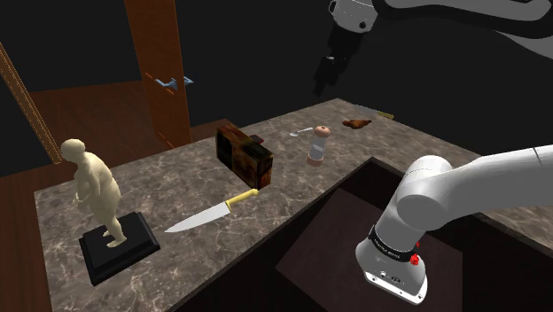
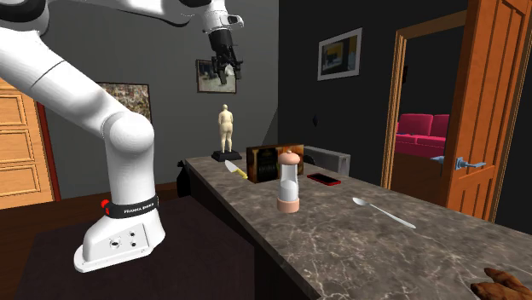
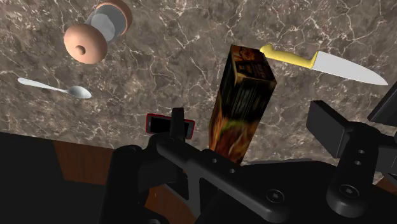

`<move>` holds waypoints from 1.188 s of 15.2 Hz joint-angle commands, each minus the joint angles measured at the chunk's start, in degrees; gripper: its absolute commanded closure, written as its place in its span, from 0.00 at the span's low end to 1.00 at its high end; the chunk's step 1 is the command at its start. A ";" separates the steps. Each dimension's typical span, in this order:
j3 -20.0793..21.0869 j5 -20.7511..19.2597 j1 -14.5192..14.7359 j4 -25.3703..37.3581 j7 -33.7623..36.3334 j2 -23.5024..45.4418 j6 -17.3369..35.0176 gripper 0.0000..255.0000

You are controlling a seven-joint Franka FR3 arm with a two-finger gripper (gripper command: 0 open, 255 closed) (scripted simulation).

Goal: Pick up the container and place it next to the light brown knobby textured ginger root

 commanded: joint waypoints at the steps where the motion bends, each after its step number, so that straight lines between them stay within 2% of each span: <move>1: 0.00 0.00 0.00 0.00 0.00 0.00 0.00 0.00; 9: -10.77 -1.52 -2.00 -4.81 -8.91 5.34 8.46 0.00; 18: -22.94 -0.67 -3.00 -5.11 -20.08 17.30 17.78 0.00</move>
